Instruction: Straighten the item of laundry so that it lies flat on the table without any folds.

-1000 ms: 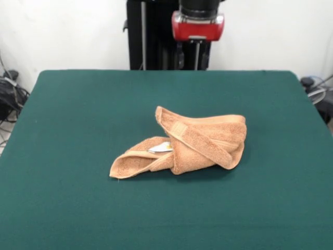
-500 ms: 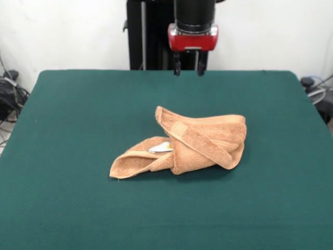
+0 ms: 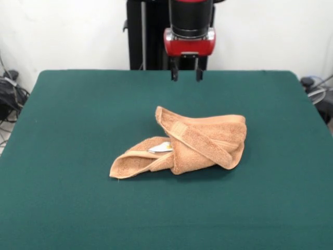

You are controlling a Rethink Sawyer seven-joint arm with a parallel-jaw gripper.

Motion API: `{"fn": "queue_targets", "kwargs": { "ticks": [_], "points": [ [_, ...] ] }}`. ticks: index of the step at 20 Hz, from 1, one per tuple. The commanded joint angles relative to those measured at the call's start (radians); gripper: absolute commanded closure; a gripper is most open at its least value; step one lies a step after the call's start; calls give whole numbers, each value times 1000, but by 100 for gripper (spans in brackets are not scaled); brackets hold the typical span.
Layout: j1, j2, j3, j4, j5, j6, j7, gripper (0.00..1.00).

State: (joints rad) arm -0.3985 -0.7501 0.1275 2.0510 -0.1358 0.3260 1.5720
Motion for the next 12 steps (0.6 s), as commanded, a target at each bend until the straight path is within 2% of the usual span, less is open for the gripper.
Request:
{"fn": "queue_targets", "kwargs": {
  "ticks": [1,4,12],
  "points": [
    [-14,34,108,-88,-13,84,25,0],
    [-8,35,107,-100,-16,95,28,0],
    [7,-9,105,-169,2,223,18,0]
  ]
}}
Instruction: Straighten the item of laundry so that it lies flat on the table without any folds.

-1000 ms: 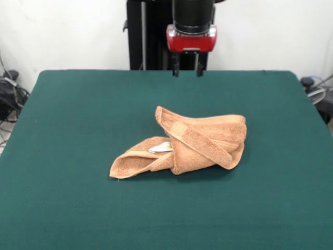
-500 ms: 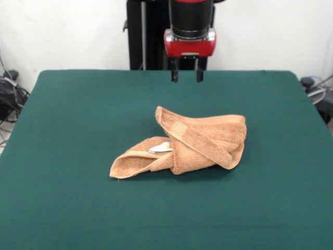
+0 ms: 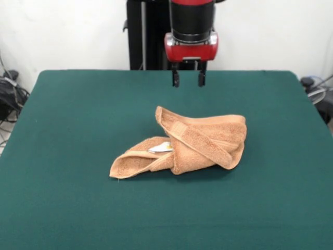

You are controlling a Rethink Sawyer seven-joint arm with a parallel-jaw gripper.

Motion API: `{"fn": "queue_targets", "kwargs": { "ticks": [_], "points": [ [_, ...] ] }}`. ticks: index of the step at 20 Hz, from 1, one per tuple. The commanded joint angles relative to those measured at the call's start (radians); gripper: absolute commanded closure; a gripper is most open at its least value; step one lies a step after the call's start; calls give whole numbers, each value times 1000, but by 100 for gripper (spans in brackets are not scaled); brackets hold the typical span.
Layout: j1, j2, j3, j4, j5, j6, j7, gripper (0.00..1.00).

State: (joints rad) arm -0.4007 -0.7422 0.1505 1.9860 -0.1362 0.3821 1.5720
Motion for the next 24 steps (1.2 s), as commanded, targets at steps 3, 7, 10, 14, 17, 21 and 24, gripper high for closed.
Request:
{"fn": "queue_targets", "kwargs": {
  "ticks": [3,7,10,14,17,21,24],
  "points": [
    [-10,-22,98,-105,3,183,4,0],
    [-22,1,113,-137,1,198,-6,0],
    [-23,5,116,-152,-8,197,-3,0],
    [-15,35,101,-186,-42,171,1,0],
    [-26,79,105,-177,-50,115,9,0],
    [-39,130,112,-196,-52,92,6,0],
    [-47,138,115,-191,-53,82,8,0]
  ]
}}
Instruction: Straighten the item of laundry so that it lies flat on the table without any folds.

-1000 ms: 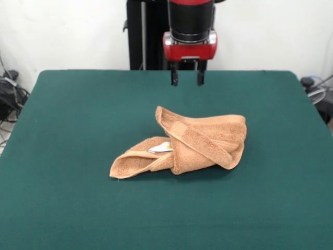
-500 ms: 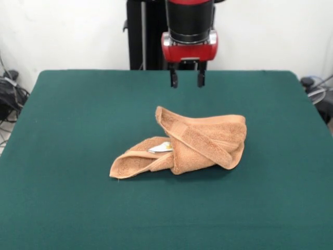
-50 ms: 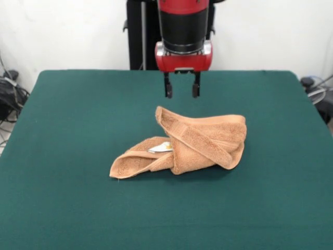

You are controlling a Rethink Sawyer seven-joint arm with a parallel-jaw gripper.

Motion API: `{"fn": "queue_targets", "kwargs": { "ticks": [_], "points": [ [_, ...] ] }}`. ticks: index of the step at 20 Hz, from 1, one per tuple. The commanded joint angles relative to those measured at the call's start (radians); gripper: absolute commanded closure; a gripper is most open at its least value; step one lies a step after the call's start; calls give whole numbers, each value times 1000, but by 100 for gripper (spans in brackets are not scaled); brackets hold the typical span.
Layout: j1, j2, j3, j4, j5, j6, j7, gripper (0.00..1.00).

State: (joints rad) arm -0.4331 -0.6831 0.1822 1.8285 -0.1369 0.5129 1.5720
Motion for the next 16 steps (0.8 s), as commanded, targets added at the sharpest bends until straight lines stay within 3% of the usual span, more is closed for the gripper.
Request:
{"fn": "queue_targets", "kwargs": {
  "ticks": [1,13,16],
  "points": [
    [-17,81,84,-31,-53,-51,9,0],
    [-29,97,89,-29,-47,-78,25,0],
    [-22,60,78,-25,-49,-64,27,0]
  ]
}}
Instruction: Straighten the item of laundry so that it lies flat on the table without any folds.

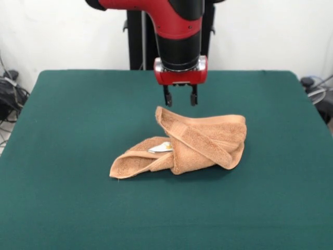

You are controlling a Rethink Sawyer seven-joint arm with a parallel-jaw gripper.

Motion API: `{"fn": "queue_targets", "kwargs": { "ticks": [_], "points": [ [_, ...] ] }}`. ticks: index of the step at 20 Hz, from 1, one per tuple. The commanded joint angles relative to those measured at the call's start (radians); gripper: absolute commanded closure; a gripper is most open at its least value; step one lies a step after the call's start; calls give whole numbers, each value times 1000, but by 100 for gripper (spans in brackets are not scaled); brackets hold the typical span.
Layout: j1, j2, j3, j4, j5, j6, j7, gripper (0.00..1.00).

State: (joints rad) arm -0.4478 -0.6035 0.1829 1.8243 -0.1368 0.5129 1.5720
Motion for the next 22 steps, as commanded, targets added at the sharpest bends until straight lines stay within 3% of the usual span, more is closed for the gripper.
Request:
{"fn": "queue_targets", "kwargs": {
  "ticks": [1,15,22],
  "points": [
    [-9,-37,77,-15,-52,-67,25,0],
    [-30,-88,108,-11,-55,-102,13,0],
    [-45,-48,117,-26,-60,-111,8,0]
  ]
}}
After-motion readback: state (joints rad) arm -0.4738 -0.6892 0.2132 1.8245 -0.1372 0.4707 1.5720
